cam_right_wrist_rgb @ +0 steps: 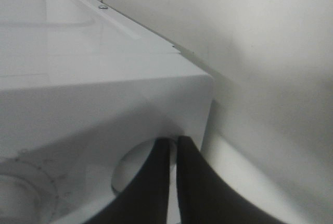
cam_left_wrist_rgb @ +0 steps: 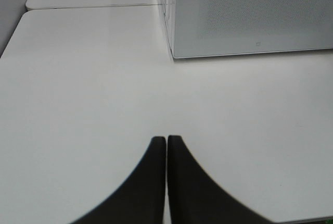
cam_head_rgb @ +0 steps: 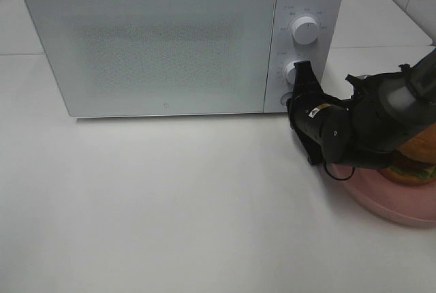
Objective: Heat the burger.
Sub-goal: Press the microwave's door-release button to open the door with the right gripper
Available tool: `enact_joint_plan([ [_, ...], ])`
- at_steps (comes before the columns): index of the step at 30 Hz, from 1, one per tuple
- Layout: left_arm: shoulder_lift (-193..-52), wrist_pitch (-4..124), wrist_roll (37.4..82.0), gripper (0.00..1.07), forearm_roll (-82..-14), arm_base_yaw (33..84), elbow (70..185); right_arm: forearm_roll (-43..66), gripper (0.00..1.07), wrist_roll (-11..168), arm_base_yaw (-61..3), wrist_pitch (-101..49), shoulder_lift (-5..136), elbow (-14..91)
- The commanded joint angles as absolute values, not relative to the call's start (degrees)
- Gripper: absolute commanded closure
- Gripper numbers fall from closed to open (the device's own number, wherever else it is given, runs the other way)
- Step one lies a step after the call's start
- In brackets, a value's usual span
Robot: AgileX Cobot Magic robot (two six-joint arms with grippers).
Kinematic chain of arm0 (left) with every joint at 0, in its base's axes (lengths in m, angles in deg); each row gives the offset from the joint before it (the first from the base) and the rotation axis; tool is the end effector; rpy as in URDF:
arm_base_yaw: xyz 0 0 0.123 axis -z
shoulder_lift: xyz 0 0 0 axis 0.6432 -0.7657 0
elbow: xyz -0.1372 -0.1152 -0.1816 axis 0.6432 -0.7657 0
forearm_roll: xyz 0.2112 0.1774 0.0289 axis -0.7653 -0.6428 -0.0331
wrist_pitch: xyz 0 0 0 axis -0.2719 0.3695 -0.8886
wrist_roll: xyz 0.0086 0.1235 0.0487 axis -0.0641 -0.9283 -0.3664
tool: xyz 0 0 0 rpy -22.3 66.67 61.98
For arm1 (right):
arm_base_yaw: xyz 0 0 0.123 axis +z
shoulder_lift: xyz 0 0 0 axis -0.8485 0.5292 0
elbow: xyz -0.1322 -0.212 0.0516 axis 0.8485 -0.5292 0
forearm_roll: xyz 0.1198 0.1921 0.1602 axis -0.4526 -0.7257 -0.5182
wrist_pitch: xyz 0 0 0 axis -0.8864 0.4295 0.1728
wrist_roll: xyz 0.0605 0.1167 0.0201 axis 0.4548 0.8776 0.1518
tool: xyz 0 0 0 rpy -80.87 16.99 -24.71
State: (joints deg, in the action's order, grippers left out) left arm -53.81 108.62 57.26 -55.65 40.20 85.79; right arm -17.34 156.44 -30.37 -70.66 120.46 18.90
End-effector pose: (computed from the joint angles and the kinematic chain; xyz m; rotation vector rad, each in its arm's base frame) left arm 0.0854 -0.0144 0.2735 0.1166 2.0139 -0.0812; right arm 0.3710 0.1407 0.0030 1.3675 1.6459 0.9587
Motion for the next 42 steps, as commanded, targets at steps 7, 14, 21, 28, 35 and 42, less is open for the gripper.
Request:
enact_joint_plan([
  [7, -52.7, 108.0, 57.3, 1.06, -55.1, 40.0, 85.7, -14.4, 1.07, 156.7, -31.6, -81.0, 120.3, 24.2],
  [14, -52.7, 108.0, 57.3, 1.06, -55.1, 40.0, 85.7, -14.4, 1.07, 156.7, -31.6, -87.3, 120.3, 24.2],
  [21, -52.7, 108.0, 57.3, 1.06, -55.1, 40.0, 85.7, -13.9, 1.07, 156.7, -31.6, -87.3, 120.3, 24.2],
  [28, -52.7, 108.0, 57.3, 1.06, -55.1, 40.0, 85.7, -14.0, 1.07, 156.7, -31.6, -87.8, 120.3, 24.2],
  [35, -52.7, 108.0, 57.3, 1.06, -55.1, 40.0, 85.7, -13.8, 1.07, 156.7, -32.3, -88.7, 120.3, 24.2],
  [42, -52.7, 108.0, 57.3, 1.06, -55.1, 40.0, 85.7, -12.1, 1.07, 156.7, -32.3, -88.6, 120.3, 26.2],
])
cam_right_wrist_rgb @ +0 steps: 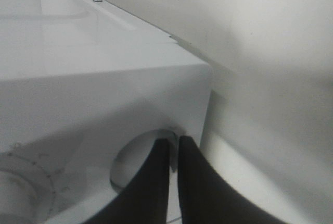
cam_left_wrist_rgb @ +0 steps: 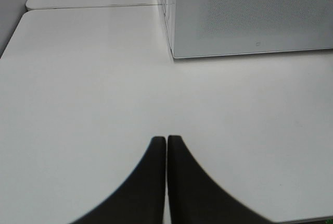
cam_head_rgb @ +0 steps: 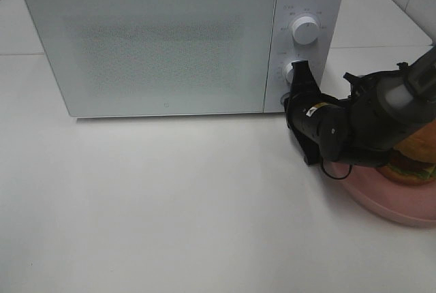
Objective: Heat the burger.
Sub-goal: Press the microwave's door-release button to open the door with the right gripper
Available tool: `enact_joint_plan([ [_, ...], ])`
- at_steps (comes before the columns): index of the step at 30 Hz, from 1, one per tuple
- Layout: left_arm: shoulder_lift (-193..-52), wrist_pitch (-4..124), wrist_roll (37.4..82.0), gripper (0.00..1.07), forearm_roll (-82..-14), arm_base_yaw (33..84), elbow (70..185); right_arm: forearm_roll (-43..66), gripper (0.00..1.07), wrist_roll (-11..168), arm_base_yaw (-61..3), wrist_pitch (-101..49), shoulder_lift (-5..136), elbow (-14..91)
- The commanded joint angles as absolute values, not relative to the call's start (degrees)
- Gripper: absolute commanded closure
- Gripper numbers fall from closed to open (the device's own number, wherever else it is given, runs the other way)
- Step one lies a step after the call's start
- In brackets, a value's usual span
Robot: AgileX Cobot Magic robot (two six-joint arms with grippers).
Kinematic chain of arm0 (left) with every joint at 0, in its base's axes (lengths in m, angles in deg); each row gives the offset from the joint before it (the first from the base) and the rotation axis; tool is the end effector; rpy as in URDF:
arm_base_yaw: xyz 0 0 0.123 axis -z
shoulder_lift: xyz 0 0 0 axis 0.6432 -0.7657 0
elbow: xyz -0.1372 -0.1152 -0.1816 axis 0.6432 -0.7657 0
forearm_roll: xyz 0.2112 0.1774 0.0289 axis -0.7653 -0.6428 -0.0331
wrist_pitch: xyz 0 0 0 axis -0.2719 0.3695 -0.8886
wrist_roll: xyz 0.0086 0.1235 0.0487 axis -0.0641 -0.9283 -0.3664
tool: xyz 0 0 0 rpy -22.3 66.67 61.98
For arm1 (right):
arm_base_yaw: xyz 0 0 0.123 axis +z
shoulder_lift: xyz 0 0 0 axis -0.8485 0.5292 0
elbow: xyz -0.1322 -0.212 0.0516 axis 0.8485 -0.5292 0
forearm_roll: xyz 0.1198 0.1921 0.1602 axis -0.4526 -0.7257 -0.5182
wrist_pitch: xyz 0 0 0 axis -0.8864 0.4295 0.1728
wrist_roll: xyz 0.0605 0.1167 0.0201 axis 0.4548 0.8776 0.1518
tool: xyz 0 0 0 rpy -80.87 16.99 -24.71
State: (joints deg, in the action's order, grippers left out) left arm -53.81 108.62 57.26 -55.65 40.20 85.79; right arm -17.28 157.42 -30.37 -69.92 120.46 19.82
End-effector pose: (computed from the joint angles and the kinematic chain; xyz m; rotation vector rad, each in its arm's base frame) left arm 0.0854 -0.0144 0.2735 0.1166 2.0139 -0.0812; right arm 0.3746 0.1433 0.0051 1.3850 1.6360 0.9779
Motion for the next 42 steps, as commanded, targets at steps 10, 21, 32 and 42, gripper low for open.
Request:
enact_joint_plan([
  [10, -52.8, 108.0, 57.3, 1.06, -55.1, 40.0, 85.7, -12.2, 1.07, 155.9, -32.3, -85.3, 120.3, 28.2],
  [21, -52.8, 108.0, 57.3, 1.06, -55.1, 40.0, 85.7, -10.9, 1.06, 156.6, -32.2, -84.8, 117.9, 24.9],
  [32, -52.8, 108.0, 57.3, 1.06, -55.1, 40.0, 85.7, -7.0, 1.06, 162.6, -32.2, -89.5, 117.4, 19.2],
  [42, -52.8, 108.0, 57.3, 1.06, -55.1, 40.0, 85.7, -8.5, 1.06, 160.6, -32.2, -89.5, 117.4, 19.0],
])
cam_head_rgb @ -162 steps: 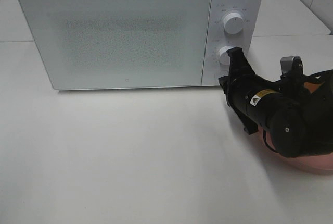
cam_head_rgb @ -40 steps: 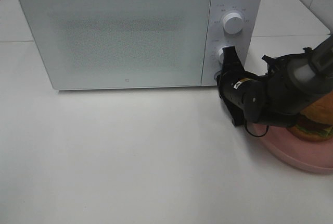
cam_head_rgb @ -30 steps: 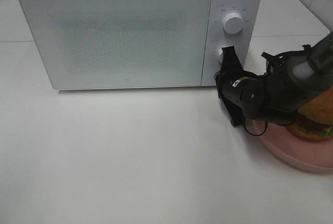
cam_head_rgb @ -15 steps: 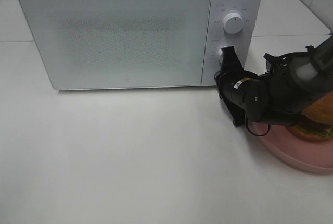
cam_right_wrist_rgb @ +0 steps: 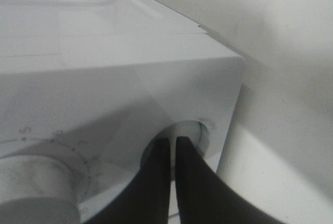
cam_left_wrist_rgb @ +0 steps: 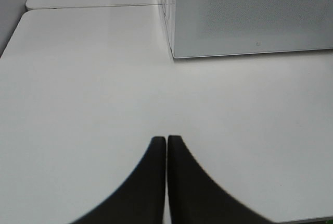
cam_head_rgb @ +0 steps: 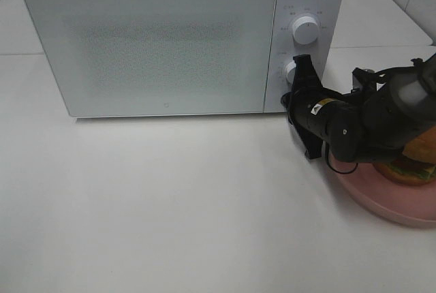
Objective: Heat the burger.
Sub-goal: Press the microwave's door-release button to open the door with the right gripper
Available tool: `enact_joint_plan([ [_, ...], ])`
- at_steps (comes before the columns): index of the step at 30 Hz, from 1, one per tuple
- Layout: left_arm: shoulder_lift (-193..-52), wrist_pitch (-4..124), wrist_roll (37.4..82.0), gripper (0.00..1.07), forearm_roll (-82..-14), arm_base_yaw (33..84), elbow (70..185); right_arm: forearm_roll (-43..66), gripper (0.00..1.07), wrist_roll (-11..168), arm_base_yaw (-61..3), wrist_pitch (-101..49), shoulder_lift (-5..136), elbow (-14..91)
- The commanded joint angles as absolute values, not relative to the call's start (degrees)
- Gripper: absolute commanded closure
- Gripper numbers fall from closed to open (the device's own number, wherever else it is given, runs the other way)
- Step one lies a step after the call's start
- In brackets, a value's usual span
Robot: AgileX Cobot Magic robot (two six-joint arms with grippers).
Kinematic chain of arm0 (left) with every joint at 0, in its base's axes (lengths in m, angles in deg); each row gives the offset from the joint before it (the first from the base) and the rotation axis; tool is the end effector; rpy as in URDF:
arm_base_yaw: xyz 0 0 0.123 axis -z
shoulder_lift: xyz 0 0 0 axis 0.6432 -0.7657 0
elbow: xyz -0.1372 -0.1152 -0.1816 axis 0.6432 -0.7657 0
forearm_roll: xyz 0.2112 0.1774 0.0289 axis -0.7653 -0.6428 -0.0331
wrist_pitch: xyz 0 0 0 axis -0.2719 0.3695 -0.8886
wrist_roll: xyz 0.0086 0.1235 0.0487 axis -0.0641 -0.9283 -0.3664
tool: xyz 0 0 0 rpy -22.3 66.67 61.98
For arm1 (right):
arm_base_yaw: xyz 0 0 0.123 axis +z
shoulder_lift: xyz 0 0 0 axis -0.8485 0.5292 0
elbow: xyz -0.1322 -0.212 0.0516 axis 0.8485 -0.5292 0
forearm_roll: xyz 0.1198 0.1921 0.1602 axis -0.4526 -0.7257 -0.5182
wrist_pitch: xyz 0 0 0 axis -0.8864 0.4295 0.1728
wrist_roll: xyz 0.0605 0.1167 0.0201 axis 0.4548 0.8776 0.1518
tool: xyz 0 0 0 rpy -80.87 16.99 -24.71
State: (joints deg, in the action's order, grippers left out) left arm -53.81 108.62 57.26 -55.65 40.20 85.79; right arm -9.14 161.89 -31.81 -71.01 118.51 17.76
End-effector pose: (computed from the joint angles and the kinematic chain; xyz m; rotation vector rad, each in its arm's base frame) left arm 0.0854 -0.0144 0.2735 0.1166 2.0139 -0.0812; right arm 0.3721 0.1442 0.0147 1.3288 1.6672 1.0625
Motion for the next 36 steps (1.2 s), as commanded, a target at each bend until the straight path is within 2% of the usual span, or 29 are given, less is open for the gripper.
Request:
enact_joint_plan([
  [1, -52.8, 108.0, 57.3, 1.06, -55.1, 40.0, 85.7, -8.5, 1.06, 160.6, -32.2, -89.5, 117.4, 19.0],
  [31, -52.8, 108.0, 57.3, 1.06, -55.1, 40.0, 85.7, -12.1, 1.06, 159.1, -32.3, -92.3, 120.2, 25.9],
  [36, -52.8, 108.0, 57.3, 1.06, -55.1, 40.0, 85.7, -10.9, 1.04, 159.8, -32.1, -83.3, 115.8, 21.8],
])
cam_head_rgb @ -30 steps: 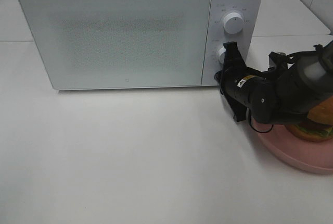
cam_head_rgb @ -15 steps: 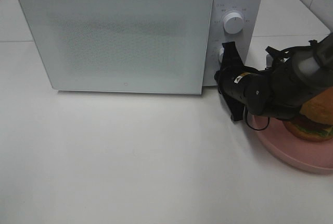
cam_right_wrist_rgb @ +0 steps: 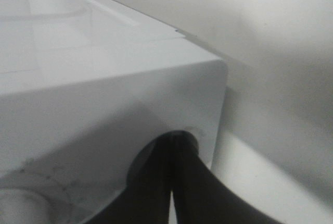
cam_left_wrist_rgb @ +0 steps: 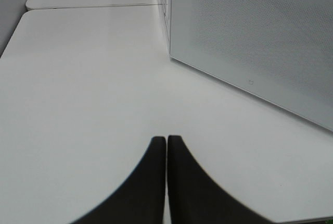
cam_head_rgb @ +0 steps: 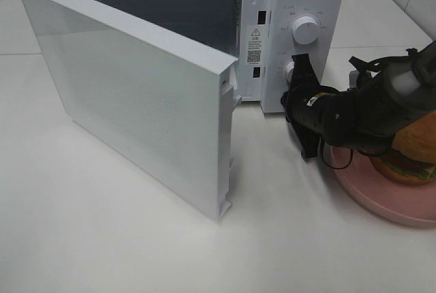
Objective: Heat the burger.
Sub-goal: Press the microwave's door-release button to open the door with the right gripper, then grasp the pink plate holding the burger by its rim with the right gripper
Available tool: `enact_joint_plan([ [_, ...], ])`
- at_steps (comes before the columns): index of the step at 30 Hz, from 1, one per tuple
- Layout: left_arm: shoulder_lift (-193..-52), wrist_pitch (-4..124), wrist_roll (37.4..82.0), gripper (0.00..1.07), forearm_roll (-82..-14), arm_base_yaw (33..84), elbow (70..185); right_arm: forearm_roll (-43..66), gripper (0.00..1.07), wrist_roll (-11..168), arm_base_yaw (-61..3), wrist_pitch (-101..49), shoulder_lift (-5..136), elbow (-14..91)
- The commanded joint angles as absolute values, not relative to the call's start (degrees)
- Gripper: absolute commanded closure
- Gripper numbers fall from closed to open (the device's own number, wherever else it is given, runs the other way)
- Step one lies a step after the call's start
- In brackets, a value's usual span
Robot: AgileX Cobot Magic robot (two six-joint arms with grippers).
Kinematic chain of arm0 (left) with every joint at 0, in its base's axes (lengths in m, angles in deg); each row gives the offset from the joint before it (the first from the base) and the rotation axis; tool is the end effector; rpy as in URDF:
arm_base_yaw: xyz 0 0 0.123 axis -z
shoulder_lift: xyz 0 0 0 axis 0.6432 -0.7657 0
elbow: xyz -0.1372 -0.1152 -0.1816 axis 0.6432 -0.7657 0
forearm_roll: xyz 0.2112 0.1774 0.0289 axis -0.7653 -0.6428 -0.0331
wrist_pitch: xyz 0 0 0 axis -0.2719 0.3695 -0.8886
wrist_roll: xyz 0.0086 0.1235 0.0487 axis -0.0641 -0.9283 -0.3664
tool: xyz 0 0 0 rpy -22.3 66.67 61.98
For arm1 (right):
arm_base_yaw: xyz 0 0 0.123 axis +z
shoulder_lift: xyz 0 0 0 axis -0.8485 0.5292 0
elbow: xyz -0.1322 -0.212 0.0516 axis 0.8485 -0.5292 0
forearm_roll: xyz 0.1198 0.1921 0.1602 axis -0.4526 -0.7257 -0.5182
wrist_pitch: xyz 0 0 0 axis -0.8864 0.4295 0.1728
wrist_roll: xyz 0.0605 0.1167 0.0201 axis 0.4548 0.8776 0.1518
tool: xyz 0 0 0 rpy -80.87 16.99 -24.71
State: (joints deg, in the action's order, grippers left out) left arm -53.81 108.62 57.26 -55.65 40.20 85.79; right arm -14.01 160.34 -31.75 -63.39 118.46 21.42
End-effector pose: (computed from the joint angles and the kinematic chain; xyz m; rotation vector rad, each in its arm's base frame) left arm 0.0854 -0.0144 0.2735 0.1166 2.0139 -0.0812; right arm 0.3824 0.1472 0.0133 1.4372 1.6813 1.0141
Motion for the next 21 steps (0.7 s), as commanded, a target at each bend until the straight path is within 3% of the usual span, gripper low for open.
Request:
enact_joint_plan([
  [1, -52.8, 108.0, 57.3, 1.06, -55.1, 40.0, 85.7, -10.9, 1.04, 159.8, -32.1, -83.3, 115.8, 21.8],
  [8, -52.8, 108.0, 57.3, 1.06, -55.1, 40.0, 85.7, -8.3, 1.03, 159.8, -32.1, -78.6, 111.8, 17.2],
  [21, -52.8, 108.0, 57.3, 1.06, -55.1, 40.0, 85.7, 6.5, 1.00, 162.7, -32.1, -82.1, 108.6, 7.9],
])
